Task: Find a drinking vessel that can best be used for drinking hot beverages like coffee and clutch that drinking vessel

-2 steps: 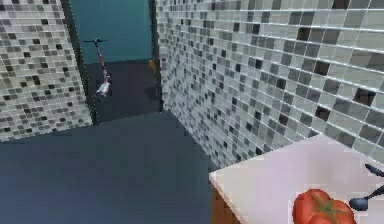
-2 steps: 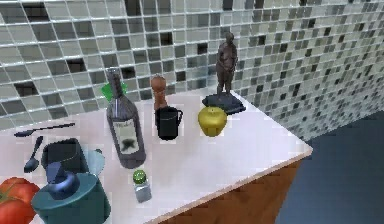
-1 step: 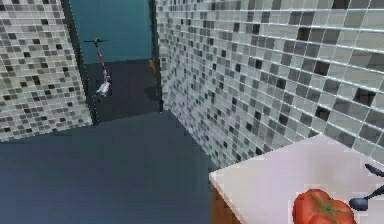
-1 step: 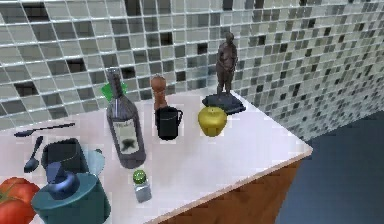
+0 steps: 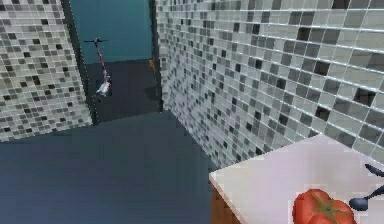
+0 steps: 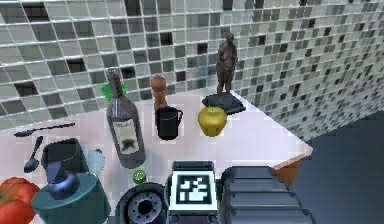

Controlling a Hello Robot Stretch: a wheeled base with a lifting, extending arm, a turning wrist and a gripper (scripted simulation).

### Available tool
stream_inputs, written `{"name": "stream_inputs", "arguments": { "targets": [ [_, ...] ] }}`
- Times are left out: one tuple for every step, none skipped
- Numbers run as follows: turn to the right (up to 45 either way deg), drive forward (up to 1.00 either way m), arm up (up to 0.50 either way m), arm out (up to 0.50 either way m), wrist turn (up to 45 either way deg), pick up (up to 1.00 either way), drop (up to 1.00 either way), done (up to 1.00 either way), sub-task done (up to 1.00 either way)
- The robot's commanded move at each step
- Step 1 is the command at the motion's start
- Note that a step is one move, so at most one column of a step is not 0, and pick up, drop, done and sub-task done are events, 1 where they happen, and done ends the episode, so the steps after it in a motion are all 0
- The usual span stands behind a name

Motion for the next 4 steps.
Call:
{"name": "stream_inputs", "arguments": {
  "targets": [
    [0.0, 0.0, 0.0, 0.28, 0.0, 0.0, 0.0, 0.0, 0.0],
    [0.0, 0.0, 0.0, 0.0, 45.0, 0.0, 0.0, 0.0, 0.0],
    [0.0, 0.0, 0.0, 0.0, 45.0, 0.0, 0.0, 0.0, 0.0],
    [0.0, 0.0, 0.0, 0.0, 45.0, 0.0, 0.0, 0.0, 0.0]
  ]
}}
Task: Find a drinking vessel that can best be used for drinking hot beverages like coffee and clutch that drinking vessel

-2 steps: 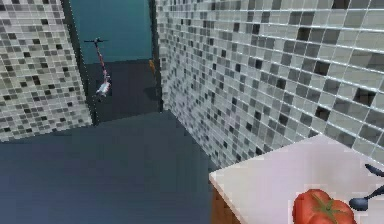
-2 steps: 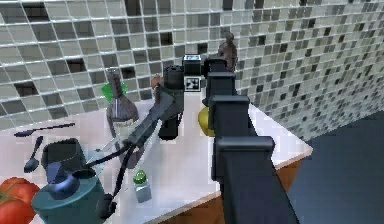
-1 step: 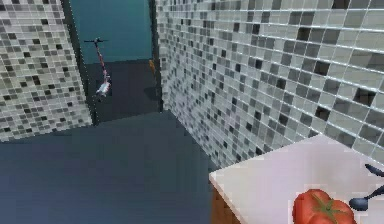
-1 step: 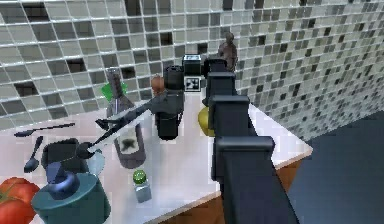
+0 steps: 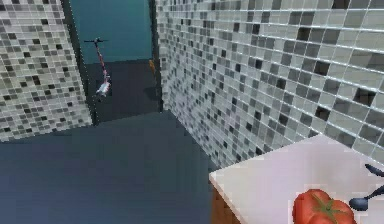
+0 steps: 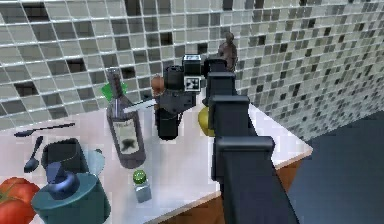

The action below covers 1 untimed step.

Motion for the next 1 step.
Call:
{"name": "stream_inputs", "arguments": {
  "targets": [
    [0.0, 0.0, 0.0, 0.0, 21.0, 0.0, 0.0, 0.0, 0.0]
  ]
}}
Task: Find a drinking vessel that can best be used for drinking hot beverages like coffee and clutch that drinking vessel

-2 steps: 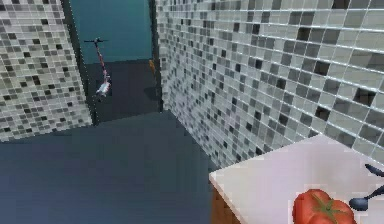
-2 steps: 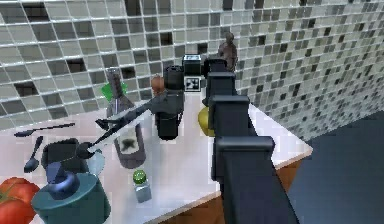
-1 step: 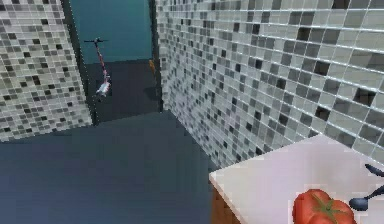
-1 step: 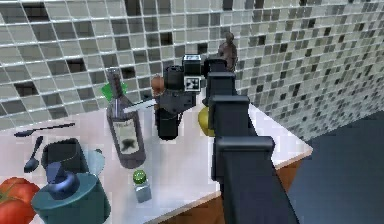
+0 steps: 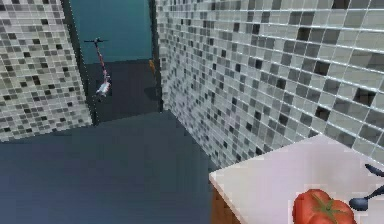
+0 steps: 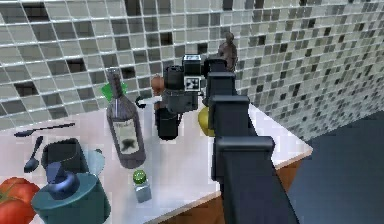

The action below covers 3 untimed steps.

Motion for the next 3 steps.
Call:
{"name": "stream_inputs", "arguments": {
  "targets": [
    [0.0, 0.0, -0.16, 0.0, 0.0, 0.0, 0.0, 0.0, 0.0],
    [0.0, 0.0, 0.0, 0.0, 0.0, 1.0, 0.0, 0.0, 0.0],
    [0.0, 0.0, 0.1, 0.0, 0.0, 0.0, 0.0, 0.0, 0.0]
  ]
}}
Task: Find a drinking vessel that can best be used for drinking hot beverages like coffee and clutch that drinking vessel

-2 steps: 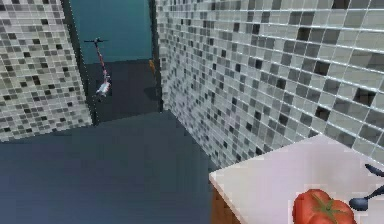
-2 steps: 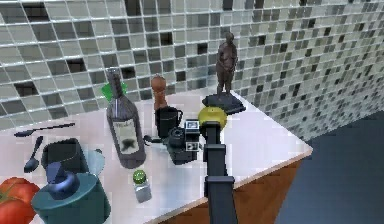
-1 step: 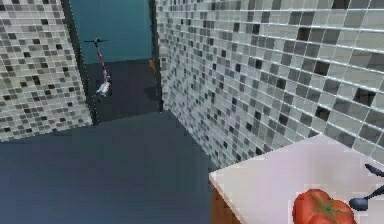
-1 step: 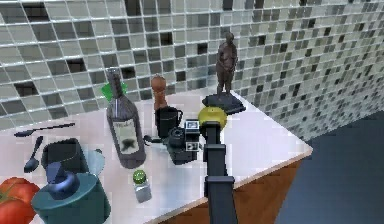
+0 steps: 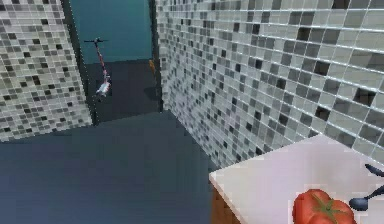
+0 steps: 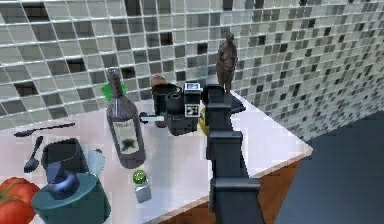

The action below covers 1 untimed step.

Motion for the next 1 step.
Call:
{"name": "stream_inputs", "arguments": {
  "targets": [
    [0.0, 0.0, 0.0, 0.0, 0.0, 0.0, 0.0, 1.0, 0.0]
  ]
}}
